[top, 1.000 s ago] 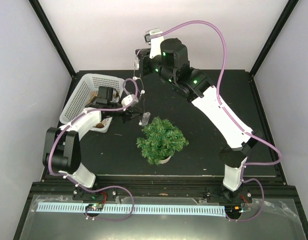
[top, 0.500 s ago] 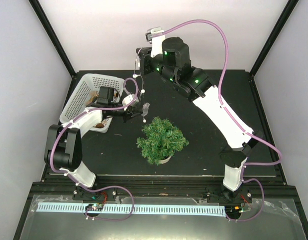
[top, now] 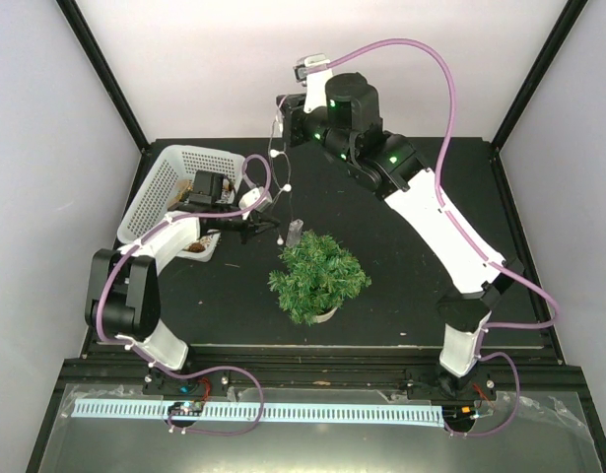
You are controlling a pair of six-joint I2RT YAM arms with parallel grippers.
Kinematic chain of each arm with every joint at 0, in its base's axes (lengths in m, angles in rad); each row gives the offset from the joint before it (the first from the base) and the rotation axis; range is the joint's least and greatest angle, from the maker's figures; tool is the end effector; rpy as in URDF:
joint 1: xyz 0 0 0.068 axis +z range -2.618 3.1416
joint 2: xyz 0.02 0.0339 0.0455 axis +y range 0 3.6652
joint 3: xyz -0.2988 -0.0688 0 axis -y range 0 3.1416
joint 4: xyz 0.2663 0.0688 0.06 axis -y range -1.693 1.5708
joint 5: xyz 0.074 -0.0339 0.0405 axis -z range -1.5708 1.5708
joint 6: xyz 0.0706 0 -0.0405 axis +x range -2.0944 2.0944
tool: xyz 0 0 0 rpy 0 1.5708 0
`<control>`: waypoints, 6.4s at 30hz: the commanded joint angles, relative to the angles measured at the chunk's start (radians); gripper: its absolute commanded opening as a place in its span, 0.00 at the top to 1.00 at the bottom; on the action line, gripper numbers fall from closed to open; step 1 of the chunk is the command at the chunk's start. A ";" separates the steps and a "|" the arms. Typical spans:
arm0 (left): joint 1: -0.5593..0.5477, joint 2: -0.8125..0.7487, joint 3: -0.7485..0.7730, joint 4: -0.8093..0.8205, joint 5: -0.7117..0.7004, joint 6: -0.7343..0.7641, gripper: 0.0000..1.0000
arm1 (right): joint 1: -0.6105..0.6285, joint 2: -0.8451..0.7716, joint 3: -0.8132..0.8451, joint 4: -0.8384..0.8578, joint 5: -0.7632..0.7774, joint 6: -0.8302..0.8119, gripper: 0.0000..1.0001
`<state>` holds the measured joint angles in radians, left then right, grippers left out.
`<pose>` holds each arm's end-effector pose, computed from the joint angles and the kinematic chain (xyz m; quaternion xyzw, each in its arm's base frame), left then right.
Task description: Decorate the small christmas tree
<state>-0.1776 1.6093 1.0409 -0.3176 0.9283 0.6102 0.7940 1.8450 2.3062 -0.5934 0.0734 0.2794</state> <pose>0.3461 -0.1196 0.2292 0.4621 0.7201 -0.3474 0.3837 0.3232 0.3215 0.5543 -0.1679 0.7332 0.3129 0.5800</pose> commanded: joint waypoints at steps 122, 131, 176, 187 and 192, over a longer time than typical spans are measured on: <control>0.096 -0.717 0.819 -0.795 -0.447 -0.046 0.98 | 0.031 -1.028 -0.961 -0.093 -0.576 0.012 0.99; 0.095 -0.752 0.867 -0.842 -0.434 -0.066 0.98 | 0.046 -1.079 -0.955 -0.148 -0.703 -0.057 0.99; -0.018 -1.259 0.669 -1.097 -0.849 0.071 0.98 | 0.488 -0.760 -1.045 -0.093 -0.473 -0.109 0.99; -0.086 -1.315 0.499 -1.041 -1.005 0.123 0.98 | 0.505 -0.703 -1.039 -0.126 -0.434 -0.119 0.87; -0.116 -1.323 0.428 -0.998 -1.078 0.151 0.99 | 0.503 -0.705 -1.026 -0.136 -0.400 -0.125 0.78</control>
<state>-0.2707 0.3027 1.5032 -1.3727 -0.0509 0.7280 1.2907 1.1492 1.2633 -0.7261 -0.3683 0.1623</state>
